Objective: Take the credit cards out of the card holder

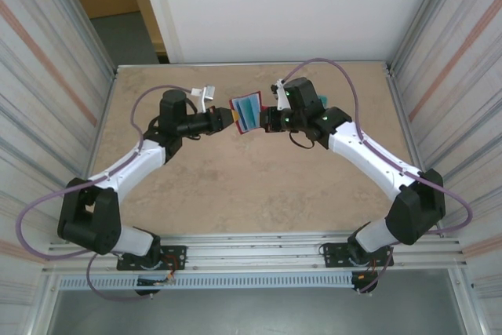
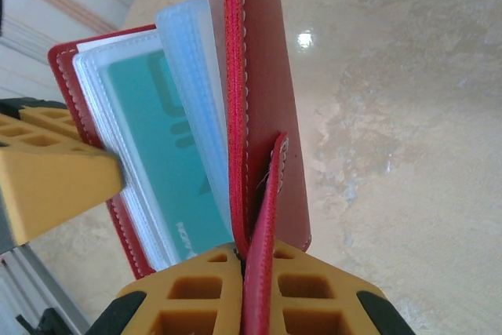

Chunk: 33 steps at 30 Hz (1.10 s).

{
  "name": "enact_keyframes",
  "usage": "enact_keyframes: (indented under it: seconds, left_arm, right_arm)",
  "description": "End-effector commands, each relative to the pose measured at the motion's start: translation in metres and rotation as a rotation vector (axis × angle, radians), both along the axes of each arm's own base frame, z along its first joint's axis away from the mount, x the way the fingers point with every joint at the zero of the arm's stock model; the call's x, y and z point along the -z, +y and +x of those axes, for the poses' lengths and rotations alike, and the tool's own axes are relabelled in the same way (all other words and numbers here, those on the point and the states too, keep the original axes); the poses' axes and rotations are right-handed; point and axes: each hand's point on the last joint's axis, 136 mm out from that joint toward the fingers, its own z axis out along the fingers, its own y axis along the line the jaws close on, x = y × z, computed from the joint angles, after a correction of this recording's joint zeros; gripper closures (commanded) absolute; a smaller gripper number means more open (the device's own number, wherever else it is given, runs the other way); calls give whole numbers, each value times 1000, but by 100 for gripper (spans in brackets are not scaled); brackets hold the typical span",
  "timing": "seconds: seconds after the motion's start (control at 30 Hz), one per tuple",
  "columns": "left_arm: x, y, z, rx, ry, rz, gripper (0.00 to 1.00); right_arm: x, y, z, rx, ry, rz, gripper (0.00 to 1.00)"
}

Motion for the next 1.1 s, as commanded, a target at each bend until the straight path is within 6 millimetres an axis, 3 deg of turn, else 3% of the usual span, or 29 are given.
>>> enact_keyframes:
  seconds: [0.0, 0.17, 0.4, 0.53, 0.63, 0.77, 1.07]
  left_arm:
    - [6, -5, -5, 33, -6, 1, 71]
    - [15, -9, -3, 49, 19, -34, 49]
    - [17, -13, -3, 61, 22, -40, 46]
    - [23, -6, 0, 27, 28, -11, 38]
    - [23, 7, 4, -3, 15, -11, 18]
    - [18, 25, 8, -31, -6, -29, 3]
    - [5, 27, 8, -8, -21, -106, 1]
  right_arm:
    - [-8, -4, -3, 20, 8, 51, 100]
    - [-5, -1, -6, 10, 32, 63, 100]
    - [-10, 4, -6, -6, 28, 93, 100]
    - [-18, 7, -7, -20, 18, 116, 100]
    - [-29, 7, -9, -28, 2, 140, 100]
    - [-46, 7, -12, -44, -18, 190, 100]
    - [-86, 5, -16, -95, -27, 407, 100]
